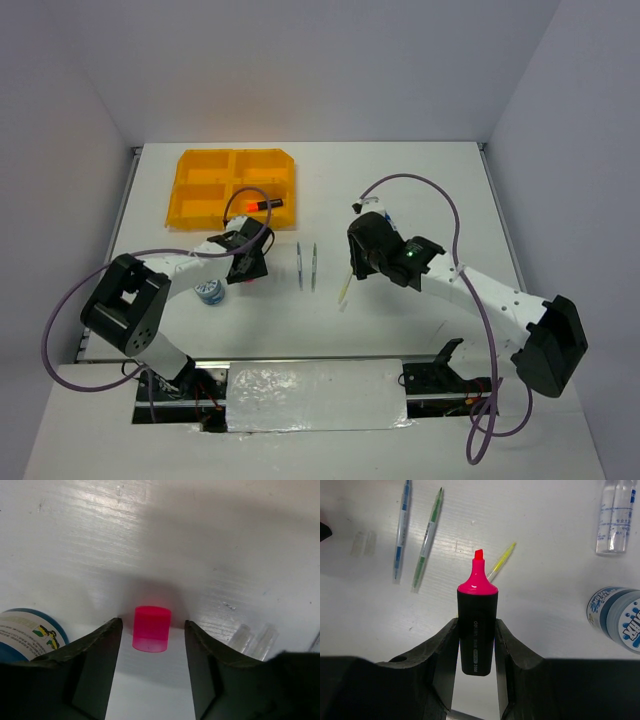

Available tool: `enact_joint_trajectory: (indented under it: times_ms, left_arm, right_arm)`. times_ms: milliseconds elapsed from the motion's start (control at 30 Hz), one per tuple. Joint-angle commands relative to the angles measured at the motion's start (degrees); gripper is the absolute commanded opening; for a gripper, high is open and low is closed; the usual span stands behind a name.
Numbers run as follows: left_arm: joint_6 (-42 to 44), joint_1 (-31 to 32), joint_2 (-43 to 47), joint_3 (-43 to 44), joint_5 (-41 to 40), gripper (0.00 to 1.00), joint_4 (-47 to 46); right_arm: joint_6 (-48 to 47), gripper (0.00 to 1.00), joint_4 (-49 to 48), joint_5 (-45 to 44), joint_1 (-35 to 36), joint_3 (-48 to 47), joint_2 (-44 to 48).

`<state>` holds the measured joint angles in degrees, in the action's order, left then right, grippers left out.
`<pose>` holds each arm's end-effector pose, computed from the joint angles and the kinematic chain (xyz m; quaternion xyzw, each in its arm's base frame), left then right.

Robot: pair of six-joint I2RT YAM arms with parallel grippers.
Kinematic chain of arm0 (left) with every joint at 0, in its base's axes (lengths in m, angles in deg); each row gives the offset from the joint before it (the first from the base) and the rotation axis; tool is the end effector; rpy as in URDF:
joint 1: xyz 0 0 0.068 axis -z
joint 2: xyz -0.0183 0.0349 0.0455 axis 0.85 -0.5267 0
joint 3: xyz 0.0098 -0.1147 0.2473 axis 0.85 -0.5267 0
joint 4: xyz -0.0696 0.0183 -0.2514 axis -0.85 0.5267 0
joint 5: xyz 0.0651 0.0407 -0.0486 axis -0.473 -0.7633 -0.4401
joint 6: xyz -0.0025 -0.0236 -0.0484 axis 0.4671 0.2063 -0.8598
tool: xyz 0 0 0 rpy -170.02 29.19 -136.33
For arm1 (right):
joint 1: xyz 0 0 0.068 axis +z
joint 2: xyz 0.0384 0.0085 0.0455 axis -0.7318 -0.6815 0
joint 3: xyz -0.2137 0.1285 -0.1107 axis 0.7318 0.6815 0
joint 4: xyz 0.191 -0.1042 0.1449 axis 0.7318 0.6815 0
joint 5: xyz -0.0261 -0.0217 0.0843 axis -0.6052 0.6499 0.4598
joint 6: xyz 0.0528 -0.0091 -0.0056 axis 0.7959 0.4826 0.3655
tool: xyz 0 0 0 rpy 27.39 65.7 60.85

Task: Sort the stationery into containers
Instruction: Pick up the pen cap from the center of the board.

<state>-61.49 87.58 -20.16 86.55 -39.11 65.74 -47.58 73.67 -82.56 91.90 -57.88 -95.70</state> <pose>0.2582 -0.1297 0.1620 -0.2008 0.9341 0.0046 0.2951 0.1892 0.1737 0.2695 -0.1126 0.9207 0.0850 0.3638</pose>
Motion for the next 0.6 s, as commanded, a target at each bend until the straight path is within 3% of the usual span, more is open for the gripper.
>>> enact_joint_trajectory:
  times_ms: [0,67,300,433,567]
  left_arm:
    - [0.08,-0.89,-0.75,-0.13,-0.15,0.63,-2.16]
    - [0.09,-1.24,-0.75,-0.48,0.46,0.58,-2.69]
    - [0.44,-1.24,0.30,-2.77,4.85,0.23,-4.53]
    - [0.70,-1.15,6.34,-2.86,7.49,0.04,-4.45]
    - [4.98,-1.24,14.26,-2.94,14.40,0.00,-10.58]
  right_arm:
    - [-0.39,0.18,0.07,-0.19,1.02,-0.78,2.71]
    - [-0.39,0.18,0.42,-0.28,1.19,-0.78,3.50]
    - [0.14,0.18,0.34,2.44,1.37,-0.70,5.87]
    - [-2.05,0.18,-7.71,11.99,1.37,2.90,8.50]
    - [-2.76,0.18,-19.15,24.38,1.46,8.26,12.45]
